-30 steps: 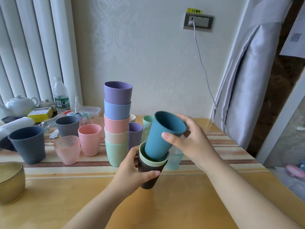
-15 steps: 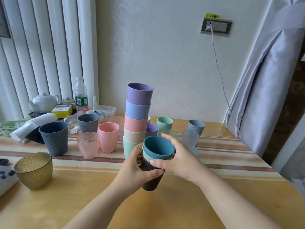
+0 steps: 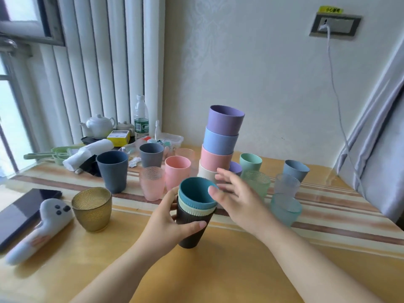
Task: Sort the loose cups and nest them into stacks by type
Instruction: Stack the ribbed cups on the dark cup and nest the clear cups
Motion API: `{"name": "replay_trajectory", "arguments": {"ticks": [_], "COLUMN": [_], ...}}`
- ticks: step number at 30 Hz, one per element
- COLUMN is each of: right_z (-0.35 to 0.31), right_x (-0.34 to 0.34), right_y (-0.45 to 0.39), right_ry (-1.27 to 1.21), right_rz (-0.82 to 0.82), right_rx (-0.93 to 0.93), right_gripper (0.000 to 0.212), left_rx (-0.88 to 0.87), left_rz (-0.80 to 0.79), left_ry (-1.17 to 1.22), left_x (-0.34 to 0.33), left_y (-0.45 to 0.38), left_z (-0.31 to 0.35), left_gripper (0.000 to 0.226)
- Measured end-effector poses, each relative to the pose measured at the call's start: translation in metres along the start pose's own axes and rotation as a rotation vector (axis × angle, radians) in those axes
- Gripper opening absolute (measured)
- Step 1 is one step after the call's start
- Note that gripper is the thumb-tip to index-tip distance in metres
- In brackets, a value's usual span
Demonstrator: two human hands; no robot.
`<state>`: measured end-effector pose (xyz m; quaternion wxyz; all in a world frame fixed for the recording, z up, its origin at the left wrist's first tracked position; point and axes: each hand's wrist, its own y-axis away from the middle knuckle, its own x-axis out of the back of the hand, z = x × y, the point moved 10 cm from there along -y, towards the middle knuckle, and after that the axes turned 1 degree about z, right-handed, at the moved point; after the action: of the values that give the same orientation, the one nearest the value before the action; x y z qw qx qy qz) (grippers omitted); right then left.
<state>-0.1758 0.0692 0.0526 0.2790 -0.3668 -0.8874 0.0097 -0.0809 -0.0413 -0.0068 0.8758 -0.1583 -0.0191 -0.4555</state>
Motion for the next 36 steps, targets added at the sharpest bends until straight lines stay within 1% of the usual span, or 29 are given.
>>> {"name": "replay_trajectory", "arguments": {"ticks": [3,6,8,10,13,15,17,19,22,26,28,31,33,35,36], "right_z": [-0.024,-0.055,-0.072,-0.082,-0.082,-0.075,-0.068,-0.065,-0.067,-0.071,-0.088,-0.131,-0.16,-0.177,-0.178], "right_x": [-0.044,-0.089,-0.116,-0.144,-0.191,-0.216,-0.23,-0.234,-0.228,-0.195,-0.162,-0.099,-0.057,-0.027,-0.017], "right_y": [-0.023,-0.049,-0.069,-0.092,-0.121,-0.134,-0.143,-0.149,-0.152,-0.142,-0.132,-0.102,-0.076,-0.054,-0.045], "right_ry": [-0.013,0.002,0.092,0.203,0.402,0.512,0.549,0.55,0.533,0.355,0.319,0.275,0.294,0.31,0.289], "right_rz": [-0.051,-0.11,-0.146,-0.189,-0.291,-0.358,-0.382,-0.355,-0.272,-0.169,-0.058,0.128,0.228,0.254,0.218], "right_rx": [0.055,0.121,0.152,0.179,0.246,0.27,0.259,0.245,0.254,0.232,0.312,0.521,0.648,0.706,0.697], "right_gripper": [0.051,0.039,0.032,0.031,0.042,0.045,0.044,0.037,0.021,0.017,0.016,0.013,0.012,0.012,0.012], "left_rx": [0.051,0.093,0.115,0.148,0.173,0.169,0.159,0.155,0.156,0.132,0.116,0.101,0.106,0.105,0.104], "left_rz": [0.092,0.154,0.171,0.177,0.198,0.211,0.216,0.21,0.213,0.229,0.217,0.218,0.23,0.228,0.225], "left_ry": [-0.021,-0.043,-0.056,-0.064,-0.052,-0.043,-0.026,-0.015,-0.022,-0.045,-0.053,-0.06,-0.051,-0.051,-0.054], "left_x": [0.049,0.092,0.113,0.128,0.144,0.15,0.154,0.156,0.156,0.152,0.145,0.132,0.122,0.112,0.106], "left_y": [0.013,0.029,0.04,0.05,0.06,0.063,0.064,0.065,0.064,0.06,0.055,0.047,0.041,0.034,0.031], "left_z": [-0.008,-0.016,-0.019,-0.021,-0.027,-0.028,-0.027,-0.029,-0.032,-0.029,-0.027,-0.024,-0.026,-0.026,-0.024], "left_gripper": [0.078,0.078,0.074,0.071,0.068,0.068,0.069,0.072,0.076,0.076,0.073,0.072,0.073,0.073,0.073]}}
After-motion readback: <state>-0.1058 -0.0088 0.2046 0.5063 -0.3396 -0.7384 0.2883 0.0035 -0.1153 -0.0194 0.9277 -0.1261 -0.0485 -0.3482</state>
